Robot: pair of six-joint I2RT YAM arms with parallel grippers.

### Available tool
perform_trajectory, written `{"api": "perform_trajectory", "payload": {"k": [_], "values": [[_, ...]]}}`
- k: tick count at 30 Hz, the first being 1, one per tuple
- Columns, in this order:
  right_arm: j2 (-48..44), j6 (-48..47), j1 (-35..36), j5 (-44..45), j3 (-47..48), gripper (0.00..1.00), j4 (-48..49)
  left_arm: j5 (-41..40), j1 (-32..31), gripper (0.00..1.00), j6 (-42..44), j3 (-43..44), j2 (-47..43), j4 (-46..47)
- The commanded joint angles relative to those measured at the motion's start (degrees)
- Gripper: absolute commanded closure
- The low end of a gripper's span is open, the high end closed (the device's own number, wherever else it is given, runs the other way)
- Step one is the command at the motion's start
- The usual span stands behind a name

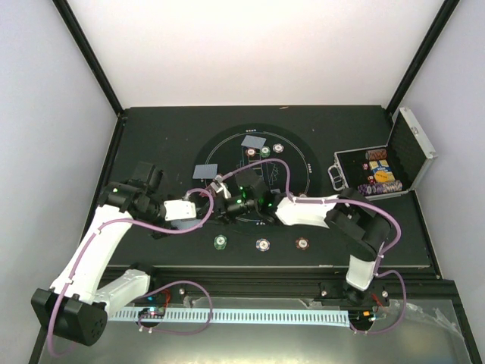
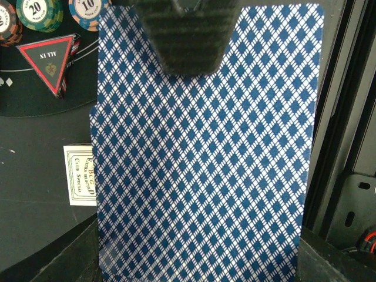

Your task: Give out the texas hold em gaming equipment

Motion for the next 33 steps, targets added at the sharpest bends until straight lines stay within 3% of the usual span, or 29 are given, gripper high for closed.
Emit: {"api": "perform_trajectory", "payload": {"k": [1, 6, 14, 22, 27, 33], "values": [[-2.69, 4.42, -0.36, 0.35, -2.90, 0.82, 4.93, -0.03, 0.05, 0.98, 0.38, 0.70, -0.92, 0.74], [-4.53, 7.32, -0.47, 0.06, -4.24, 0.99, 8.43, -0.22, 0.05, 0.98, 0.38, 1.03, -0.33, 0.77], [-7.23, 7.34, -4.63, -2.12, -7.30, 0.99, 8.83, -0.68, 0.05, 0.98, 0.38, 1.06, -0.28, 0.73], [-9.34, -1.32, -16.71, -8.06, -7.24, 0.99, -3.03, -1.02, 0.04, 0.98, 0.65, 1.27, -0.30, 0.50], [-4.95, -12.16, -26.67, -10.56, 2.21, 0.99, -17.13, -1.16, 0.04, 0.98, 0.69, 1.33, 0.05, 0.50], [10.60, -19.83, -36.76, -9.46, 23.43, 0.99, -31.02, 0.12, -0.04, 0.98, -0.17, 2.29, 0.99, 0.16]]}}
